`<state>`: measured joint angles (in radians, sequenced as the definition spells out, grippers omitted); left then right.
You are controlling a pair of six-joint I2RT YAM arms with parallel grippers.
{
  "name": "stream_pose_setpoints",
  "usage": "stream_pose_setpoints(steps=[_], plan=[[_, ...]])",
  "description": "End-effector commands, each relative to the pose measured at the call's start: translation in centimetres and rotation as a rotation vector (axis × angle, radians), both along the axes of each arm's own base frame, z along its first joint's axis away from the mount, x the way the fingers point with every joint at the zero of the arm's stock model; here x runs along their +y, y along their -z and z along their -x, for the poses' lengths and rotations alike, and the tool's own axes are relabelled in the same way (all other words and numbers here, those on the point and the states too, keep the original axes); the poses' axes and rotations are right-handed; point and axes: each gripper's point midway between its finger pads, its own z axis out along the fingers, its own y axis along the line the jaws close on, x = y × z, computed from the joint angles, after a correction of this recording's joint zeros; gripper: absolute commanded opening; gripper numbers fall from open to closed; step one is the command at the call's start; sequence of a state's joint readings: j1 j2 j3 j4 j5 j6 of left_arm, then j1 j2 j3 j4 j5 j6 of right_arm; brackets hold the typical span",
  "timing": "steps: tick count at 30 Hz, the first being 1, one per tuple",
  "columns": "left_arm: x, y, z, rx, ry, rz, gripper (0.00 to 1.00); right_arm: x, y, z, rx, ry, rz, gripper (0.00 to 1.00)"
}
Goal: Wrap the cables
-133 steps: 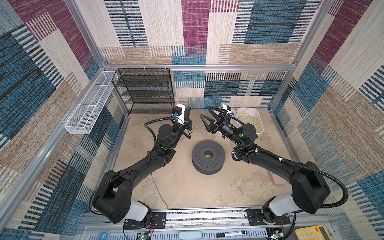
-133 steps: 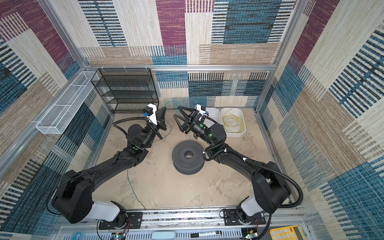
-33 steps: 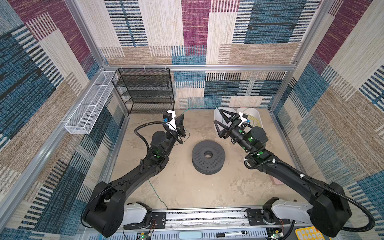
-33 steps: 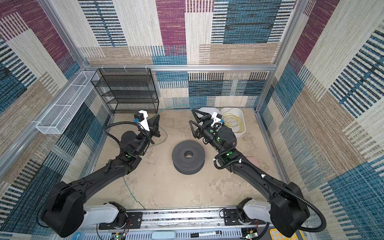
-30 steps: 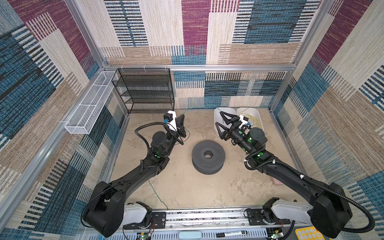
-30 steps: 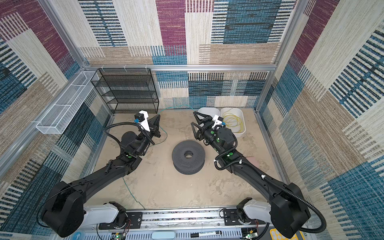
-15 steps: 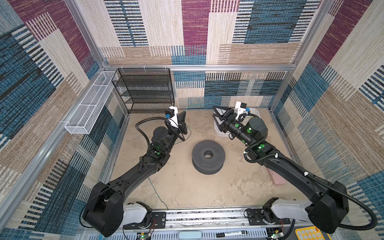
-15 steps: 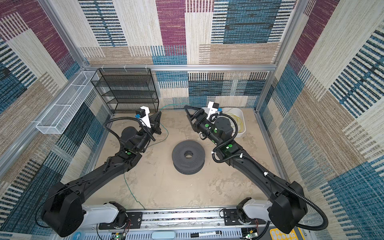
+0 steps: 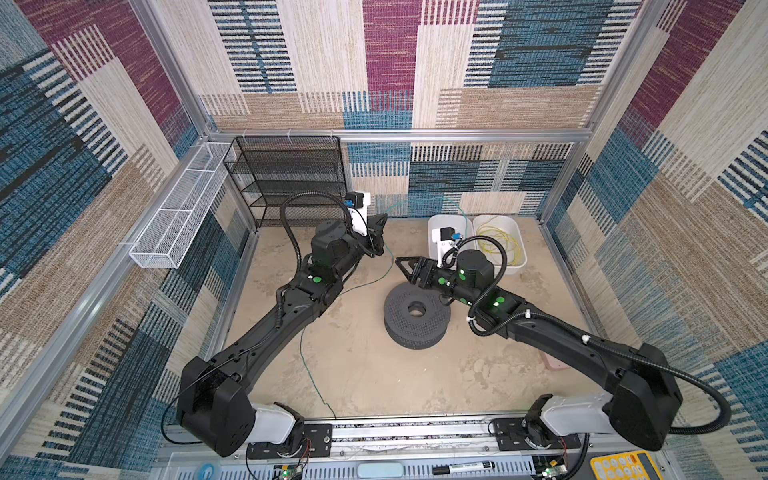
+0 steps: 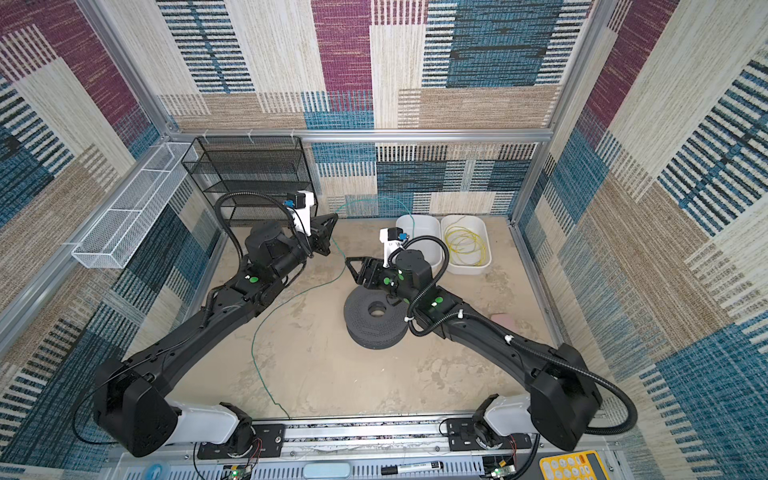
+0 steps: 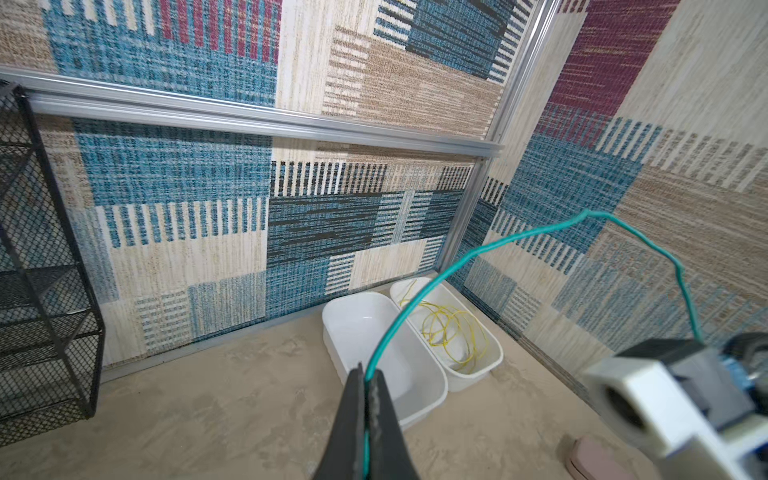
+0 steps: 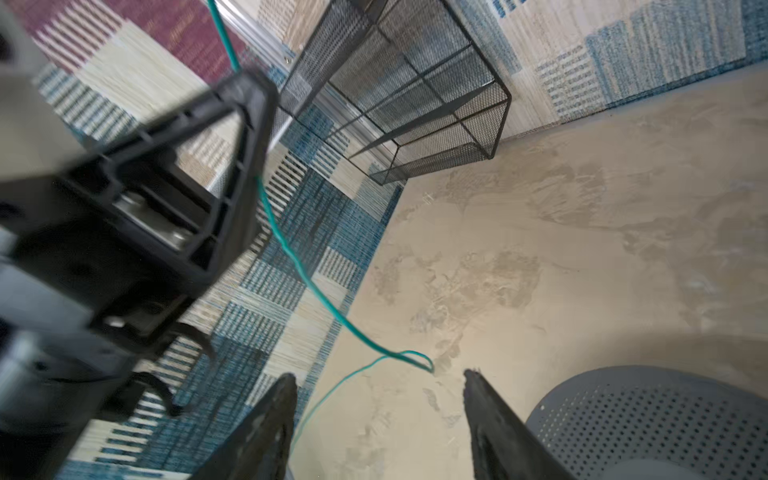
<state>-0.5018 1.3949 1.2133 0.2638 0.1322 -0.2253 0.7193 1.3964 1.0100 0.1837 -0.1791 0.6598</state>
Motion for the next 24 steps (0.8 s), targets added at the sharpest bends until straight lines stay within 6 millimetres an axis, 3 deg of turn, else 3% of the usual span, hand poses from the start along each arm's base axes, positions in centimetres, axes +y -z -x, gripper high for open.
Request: stream_pose_setpoints(steps=[1, 4, 7, 11, 15, 16, 17, 21, 24], plan=[[-0.6, -0.1, 0.4, 0.052, 0.046, 0.027, 0.0, 1.6, 1.0, 0.0, -0.14, -0.088, 0.137, 0.64], [-0.7, -0.9, 0.6, 0.047, 0.054, 0.036, 0.0, 2.5, 1.6, -0.4, -0.162, -0.103, 0.156, 0.63], [-1.1, -1.2, 0.8, 0.05, 0.081, 0.037, 0.0, 2.9, 1.9, -0.9, -0.166, -0.102, 0.158, 0.52], [-1.5, -1.5, 1.0, 0.051, 0.107, 0.06, 0.0, 3.1, 1.0, -1.6, -0.173, -0.076, 0.127, 0.17], [-1.7, -1.5, 1.5, 0.041, 0.136, 0.056, 0.01, 2.1, -0.4, -2.2, -0.185, 0.0, 0.102, 0.0], [-1.7, -1.5, 1.6, 0.039, 0.136, 0.054, 0.1, 1.6, -0.9, -2.5, -0.187, 0.029, 0.093, 0.0], [-1.4, -1.5, 1.7, 0.035, 0.13, 0.049, 0.34, 1.4, -1.6, -2.5, -0.194, 0.044, 0.082, 0.0], [0.7, -1.5, 2.4, 0.034, 0.045, 0.018, 0.99, 0.7, -4.9, -2.3, -0.233, 0.061, 0.019, 0.0], [4.2, -0.9, 3.4, 0.054, -0.103, -0.023, 0.99, -0.3, -7.7, -2.2, -0.259, 0.059, -0.05, 0.0]])
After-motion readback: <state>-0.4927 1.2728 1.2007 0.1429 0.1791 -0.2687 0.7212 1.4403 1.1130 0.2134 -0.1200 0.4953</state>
